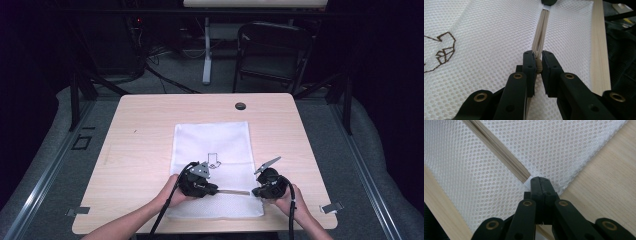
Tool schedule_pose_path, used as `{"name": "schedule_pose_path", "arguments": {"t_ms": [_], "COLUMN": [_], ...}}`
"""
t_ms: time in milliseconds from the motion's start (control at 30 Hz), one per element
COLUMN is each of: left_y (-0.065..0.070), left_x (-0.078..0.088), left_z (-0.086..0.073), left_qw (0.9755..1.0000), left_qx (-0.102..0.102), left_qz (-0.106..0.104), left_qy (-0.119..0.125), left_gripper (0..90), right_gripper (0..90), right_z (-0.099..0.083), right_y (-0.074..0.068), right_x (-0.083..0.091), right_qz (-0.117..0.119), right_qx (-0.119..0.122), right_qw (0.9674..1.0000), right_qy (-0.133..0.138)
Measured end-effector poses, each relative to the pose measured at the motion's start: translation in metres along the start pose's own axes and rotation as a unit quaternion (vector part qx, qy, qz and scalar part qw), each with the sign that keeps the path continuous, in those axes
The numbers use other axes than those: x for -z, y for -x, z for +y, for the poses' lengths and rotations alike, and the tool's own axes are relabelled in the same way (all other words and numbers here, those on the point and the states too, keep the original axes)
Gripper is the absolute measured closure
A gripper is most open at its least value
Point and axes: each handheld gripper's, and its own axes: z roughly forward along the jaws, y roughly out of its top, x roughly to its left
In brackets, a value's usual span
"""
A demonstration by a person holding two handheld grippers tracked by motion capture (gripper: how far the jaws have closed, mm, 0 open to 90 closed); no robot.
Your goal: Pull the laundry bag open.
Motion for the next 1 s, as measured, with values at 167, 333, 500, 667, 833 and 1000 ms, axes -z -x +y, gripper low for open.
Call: {"name": "schedule_pose_path", "arguments": {"t_ms": [167, 333, 500, 667, 833, 1000], "left_y": [-0.001, 0.0, 0.0, -0.001, -0.002, 0.0], "left_x": [0.003, 0.008, 0.01, 0.01, 0.009, 0.011], "left_z": [-0.005, -0.007, -0.009, -0.01, -0.011, -0.011], "left_qw": [1.0, 1.0, 1.0, 1.0, 1.0, 1.0], "left_qx": [0.005, 0.003, 0.004, 0.004, 0.004, 0.006], "left_qz": [0.0, 0.003, -0.001, -0.002, -0.004, 0.003], "left_qy": [0.0, 0.003, 0.002, 0.003, 0.006, 0.001], "left_gripper": [81.9, 81.9, 81.9, 81.9, 81.9, 81.9], "right_gripper": [90.0, 90.0, 90.0, 90.0, 90.0, 90.0], "right_z": [0.0, 0.0, 0.0, 0.0, 0.0, 0.0], "right_y": [0.0, 0.0, 0.001, 0.001, 0.001, 0.001], "right_x": [0.0, 0.0, 0.0, 0.0, 0.001, 0.0], "right_qz": [0.001, 0.0, 0.001, -0.001, 0.001, -0.001], "right_qx": [0.002, 0.003, 0.002, 0.004, 0.003, 0.003], "right_qw": [1.0, 1.0, 1.0, 1.0, 1.0, 1.0], "right_qy": [-0.002, -0.003, -0.003, -0.004, -0.006, -0.004]}}
